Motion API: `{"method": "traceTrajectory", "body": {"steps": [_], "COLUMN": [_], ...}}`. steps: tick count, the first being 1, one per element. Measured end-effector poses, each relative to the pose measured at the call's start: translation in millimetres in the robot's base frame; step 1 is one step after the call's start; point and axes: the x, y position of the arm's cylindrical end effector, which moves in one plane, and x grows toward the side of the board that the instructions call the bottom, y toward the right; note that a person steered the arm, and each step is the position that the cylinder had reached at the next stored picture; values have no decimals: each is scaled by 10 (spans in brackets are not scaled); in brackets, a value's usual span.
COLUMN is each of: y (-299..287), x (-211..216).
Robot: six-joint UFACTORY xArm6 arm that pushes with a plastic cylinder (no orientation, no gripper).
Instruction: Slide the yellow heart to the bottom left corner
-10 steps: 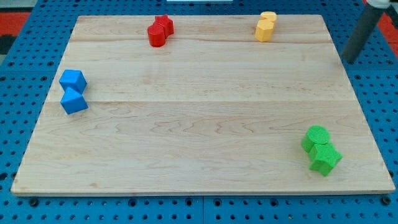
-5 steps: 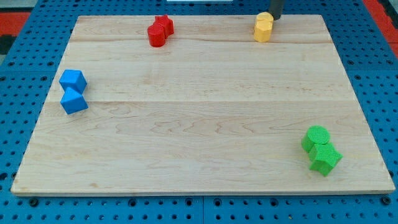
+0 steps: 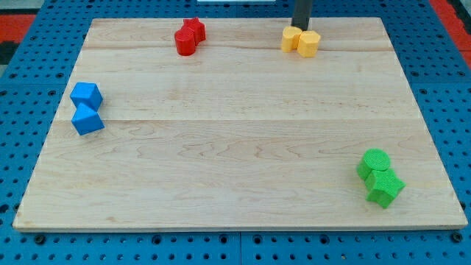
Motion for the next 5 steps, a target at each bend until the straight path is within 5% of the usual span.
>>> {"method": "traceTrajectory", "body": {"steps": [1, 3, 4, 5], "y": [0, -989, -1443, -1305], "x": [300, 357, 832, 893]}}
